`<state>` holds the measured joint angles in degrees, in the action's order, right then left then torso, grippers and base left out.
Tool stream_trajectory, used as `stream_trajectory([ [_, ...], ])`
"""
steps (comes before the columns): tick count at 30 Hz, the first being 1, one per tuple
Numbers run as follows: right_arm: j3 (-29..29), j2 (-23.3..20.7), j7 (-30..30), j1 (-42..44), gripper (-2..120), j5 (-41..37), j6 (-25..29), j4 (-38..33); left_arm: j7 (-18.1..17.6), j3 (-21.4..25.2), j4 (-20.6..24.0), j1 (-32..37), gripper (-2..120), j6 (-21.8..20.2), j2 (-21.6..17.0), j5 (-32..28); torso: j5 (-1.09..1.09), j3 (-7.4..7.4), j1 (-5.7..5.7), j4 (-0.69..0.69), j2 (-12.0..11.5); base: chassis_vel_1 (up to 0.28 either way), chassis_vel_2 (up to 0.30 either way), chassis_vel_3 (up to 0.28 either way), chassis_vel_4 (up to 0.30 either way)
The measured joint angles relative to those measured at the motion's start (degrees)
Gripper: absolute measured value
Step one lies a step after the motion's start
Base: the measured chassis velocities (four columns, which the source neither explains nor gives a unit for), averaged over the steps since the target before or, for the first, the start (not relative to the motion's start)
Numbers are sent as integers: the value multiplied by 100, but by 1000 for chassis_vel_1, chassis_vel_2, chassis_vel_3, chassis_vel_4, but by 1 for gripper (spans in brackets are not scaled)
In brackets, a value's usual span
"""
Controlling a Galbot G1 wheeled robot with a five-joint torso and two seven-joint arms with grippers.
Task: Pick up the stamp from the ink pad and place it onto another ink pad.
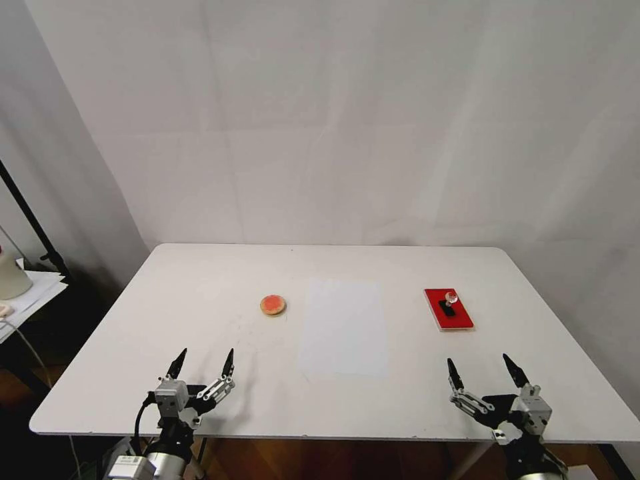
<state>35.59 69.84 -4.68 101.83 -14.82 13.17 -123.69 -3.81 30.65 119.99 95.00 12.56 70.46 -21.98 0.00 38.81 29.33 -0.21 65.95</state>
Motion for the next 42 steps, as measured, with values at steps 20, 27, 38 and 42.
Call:
stream_trajectory([
  [20,-341,-1719,-371,-1319,100,-1846,-628,360,0,0,0,0,100,0,0,0,0,0,0,3,0,0,0,0,0],
  [27,-1160,-2579,-648,-2468,100,-3180,-1086,1177,0,0,0,0,100,0,0,0,1,1,1,0,-1,0,0,0,0],
  [38,-2146,-2492,-796,-3836,100,-3521,-1140,2224,0,0,0,0,100,0,0,0,0,1,1,1,-1,0,0,0,0],
  [42,-2255,-2426,-911,-3963,97,-3626,-1173,2378,0,0,0,0,100,0,0,0,1,1,0,0,-1,0,0,0,0],
])
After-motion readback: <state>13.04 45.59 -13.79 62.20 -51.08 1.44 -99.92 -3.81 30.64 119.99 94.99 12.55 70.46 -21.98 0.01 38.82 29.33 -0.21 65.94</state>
